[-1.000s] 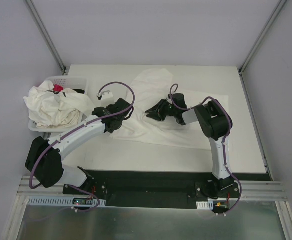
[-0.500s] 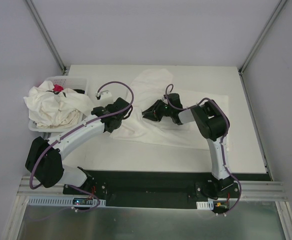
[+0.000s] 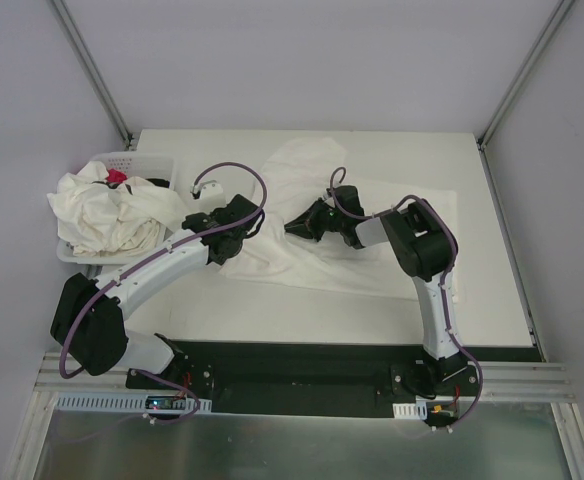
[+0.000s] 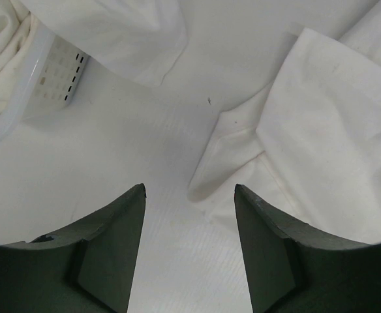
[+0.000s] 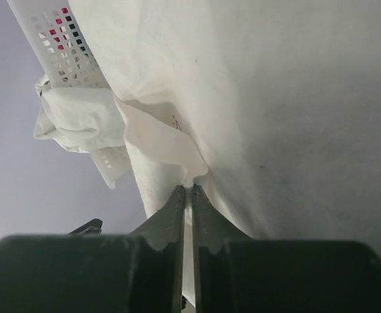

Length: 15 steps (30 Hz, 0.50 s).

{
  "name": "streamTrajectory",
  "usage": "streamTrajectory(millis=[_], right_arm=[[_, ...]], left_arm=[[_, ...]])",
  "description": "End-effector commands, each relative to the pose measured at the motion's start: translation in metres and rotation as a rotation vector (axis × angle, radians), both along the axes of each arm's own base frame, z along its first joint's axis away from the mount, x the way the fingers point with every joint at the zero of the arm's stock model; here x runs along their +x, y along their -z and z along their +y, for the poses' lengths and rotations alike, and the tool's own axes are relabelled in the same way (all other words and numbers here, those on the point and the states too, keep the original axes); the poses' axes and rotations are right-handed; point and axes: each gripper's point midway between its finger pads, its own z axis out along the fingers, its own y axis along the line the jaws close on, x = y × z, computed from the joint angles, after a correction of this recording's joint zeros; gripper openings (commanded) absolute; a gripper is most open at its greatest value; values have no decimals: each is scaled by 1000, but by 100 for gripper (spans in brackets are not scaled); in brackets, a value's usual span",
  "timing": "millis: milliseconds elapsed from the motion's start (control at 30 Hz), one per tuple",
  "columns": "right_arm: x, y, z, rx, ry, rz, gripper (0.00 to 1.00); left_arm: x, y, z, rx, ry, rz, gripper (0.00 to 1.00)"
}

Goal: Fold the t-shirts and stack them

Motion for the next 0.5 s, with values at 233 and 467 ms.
streamTrajectory(millis=[233, 467], right_arm=[[15, -14, -26, -8, 49, -10, 1], [30, -34, -52, -18, 92, -59, 1]], left_arm=[[-3, 6, 4, -1, -7, 19, 56], [-7, 19, 0, -26, -5, 45, 55]])
